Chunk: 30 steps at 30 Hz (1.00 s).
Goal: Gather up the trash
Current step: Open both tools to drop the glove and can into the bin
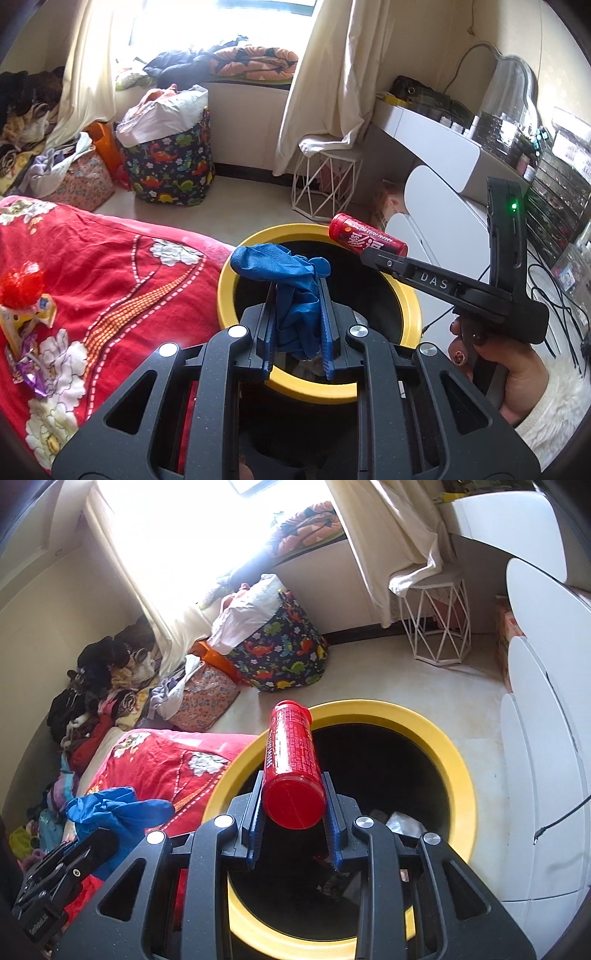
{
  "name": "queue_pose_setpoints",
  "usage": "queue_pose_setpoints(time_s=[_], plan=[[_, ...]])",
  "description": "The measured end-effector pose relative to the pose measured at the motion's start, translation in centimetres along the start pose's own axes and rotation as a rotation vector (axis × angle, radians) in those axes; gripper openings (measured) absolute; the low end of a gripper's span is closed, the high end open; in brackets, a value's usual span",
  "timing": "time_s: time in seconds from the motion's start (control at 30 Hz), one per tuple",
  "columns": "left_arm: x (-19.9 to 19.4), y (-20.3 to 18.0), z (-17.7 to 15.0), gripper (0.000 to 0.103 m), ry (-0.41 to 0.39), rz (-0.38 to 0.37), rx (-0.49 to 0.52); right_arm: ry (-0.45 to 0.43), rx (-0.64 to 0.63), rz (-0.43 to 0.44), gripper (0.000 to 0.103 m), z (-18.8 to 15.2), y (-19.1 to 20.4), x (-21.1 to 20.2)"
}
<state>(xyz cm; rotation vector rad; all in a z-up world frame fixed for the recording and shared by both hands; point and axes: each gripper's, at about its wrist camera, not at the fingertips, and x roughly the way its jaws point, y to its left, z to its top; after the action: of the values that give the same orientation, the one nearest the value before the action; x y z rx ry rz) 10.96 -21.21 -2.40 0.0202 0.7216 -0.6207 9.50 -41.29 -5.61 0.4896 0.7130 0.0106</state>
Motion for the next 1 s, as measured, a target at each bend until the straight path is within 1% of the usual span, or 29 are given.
queue_pose_setpoints(time_s=[0.53, 0.6, 0.63, 0.67, 0.7, 0.73, 0.77, 0.83, 0.9, 0.97, 1.0], plan=[[3.8, -2.3, 0.3, 0.014, 0.05, -0.052, 0.058, 0.031, 0.088, -0.06, 0.027, 0.0, -4.2, 0.5], [4.5, -2.6, 0.4, 0.015, 0.061, -0.058, 0.064, 0.039, 0.095, -0.057, 0.028, 0.1, -4.6, 0.5], [5.1, -2.6, 0.5, 0.025, 0.071, -0.062, 0.065, 0.043, 0.105, -0.052, 0.03, 0.1, -4.8, 0.5], [5.4, -2.5, 0.6, 0.038, 0.079, -0.065, 0.06, 0.039, 0.11, -0.054, 0.038, 0.1, -5.0, 0.5], [5.8, -2.4, 0.6, 0.059, 0.086, -0.071, 0.051, 0.034, 0.117, -0.058, 0.042, 0.2, -5.2, 0.4], [5.9, -2.3, 0.7, 0.064, 0.082, -0.072, 0.045, 0.03, 0.124, -0.063, 0.046, 0.2, -5.4, 0.3], [6.0, -2.2, 0.8, 0.065, 0.078, -0.068, 0.043, 0.029, 0.126, -0.068, 0.047, 0.3, -5.5, 0.2], [5.9, -1.9, 1.0, 0.081, 0.069, -0.045, 0.029, 0.028, 0.123, -0.082, 0.047, 0.3, -5.7, 0.1], [5.4, -1.4, 1.0, 0.081, 0.062, -0.058, 0.006, 0.024, 0.118, -0.096, 0.049, 0.3, -5.7, 0.0], [5.0, -1.3, 1.0, 0.082, 0.051, -0.039, 0.008, 0.02, 0.117, -0.101, 0.053, 0.4, -5.6, -0.2], [4.7, -1.1, 1.0, 0.085, 0.047, -0.03, 0.007, 0.018, 0.111, -0.102, 0.053, 0.4, -5.4, -0.2]])
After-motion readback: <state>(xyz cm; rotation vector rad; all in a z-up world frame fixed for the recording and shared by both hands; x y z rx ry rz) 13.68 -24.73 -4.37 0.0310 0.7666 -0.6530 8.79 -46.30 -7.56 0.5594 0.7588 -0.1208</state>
